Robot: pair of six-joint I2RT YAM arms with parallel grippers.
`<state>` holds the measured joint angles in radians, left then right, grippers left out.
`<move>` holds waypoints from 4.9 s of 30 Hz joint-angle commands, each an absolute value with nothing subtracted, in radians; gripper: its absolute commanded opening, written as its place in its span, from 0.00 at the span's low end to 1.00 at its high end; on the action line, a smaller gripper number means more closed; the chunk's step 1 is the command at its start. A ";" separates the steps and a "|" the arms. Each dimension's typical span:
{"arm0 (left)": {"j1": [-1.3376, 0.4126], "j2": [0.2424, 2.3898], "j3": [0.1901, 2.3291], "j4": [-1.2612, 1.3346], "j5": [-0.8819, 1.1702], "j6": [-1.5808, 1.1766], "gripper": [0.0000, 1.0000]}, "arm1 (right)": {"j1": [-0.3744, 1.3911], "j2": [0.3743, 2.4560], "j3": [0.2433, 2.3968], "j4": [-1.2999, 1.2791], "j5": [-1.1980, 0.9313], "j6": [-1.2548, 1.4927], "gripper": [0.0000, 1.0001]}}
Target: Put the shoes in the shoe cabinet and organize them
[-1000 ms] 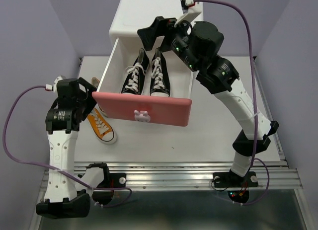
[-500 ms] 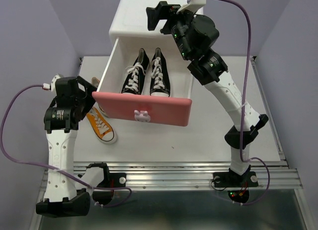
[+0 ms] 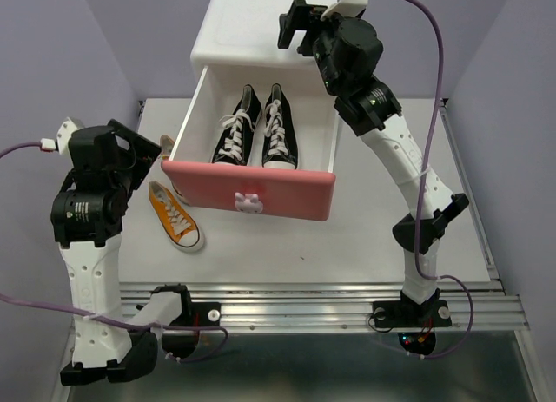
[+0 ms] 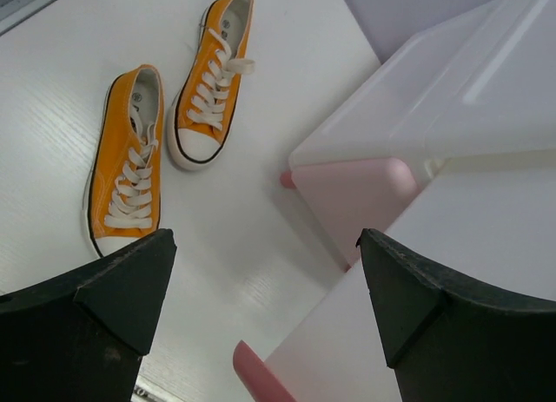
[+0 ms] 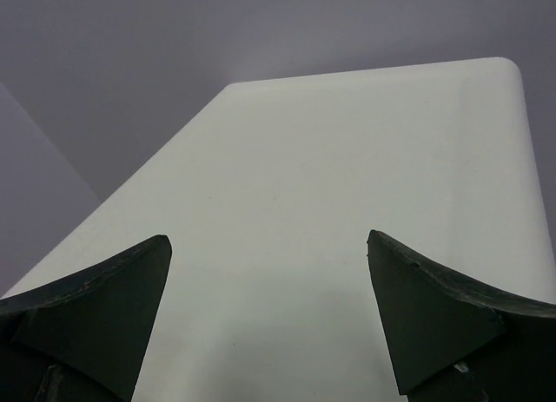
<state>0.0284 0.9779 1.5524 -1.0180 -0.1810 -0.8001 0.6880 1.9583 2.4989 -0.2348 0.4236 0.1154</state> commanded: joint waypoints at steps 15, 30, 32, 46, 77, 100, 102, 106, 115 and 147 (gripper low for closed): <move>0.035 1.103 2.192 -0.810 0.174 -0.591 0.99 | 0.690 1.951 2.390 -0.445 0.434 0.118 1.00; 0.035 1.032 2.040 -0.589 0.686 -0.693 0.99 | 0.672 1.947 2.310 -0.489 0.405 0.133 1.00; 0.034 1.035 2.045 -0.581 0.704 -0.706 0.99 | 0.663 1.945 2.309 -0.489 0.403 0.153 1.00; 0.032 1.055 1.962 -0.421 0.695 -0.787 0.99 | 0.634 1.922 2.278 -0.509 0.403 0.195 1.00; -1.135 1.362 2.251 -0.568 -0.272 -0.584 0.99 | 0.588 1.847 2.154 -0.522 0.368 0.215 1.00; -1.516 1.212 1.873 -1.016 -0.535 -1.119 0.99 | 0.560 1.845 2.079 -0.525 0.356 0.170 1.00; -1.516 1.209 1.847 -1.087 -0.551 -1.153 0.99 | 0.560 1.848 2.075 -0.525 0.354 0.170 1.00; -1.516 1.172 1.761 -1.121 -0.568 -1.209 0.99 | 0.560 1.856 2.082 -0.525 0.359 0.164 1.00; -1.514 1.031 1.500 -1.123 -0.580 -1.431 0.99 | 0.551 1.881 2.100 -0.523 0.362 0.163 1.00; -1.146 1.040 1.485 -0.732 -0.885 -1.036 0.99 | 0.551 1.916 2.122 -0.525 0.342 0.167 1.00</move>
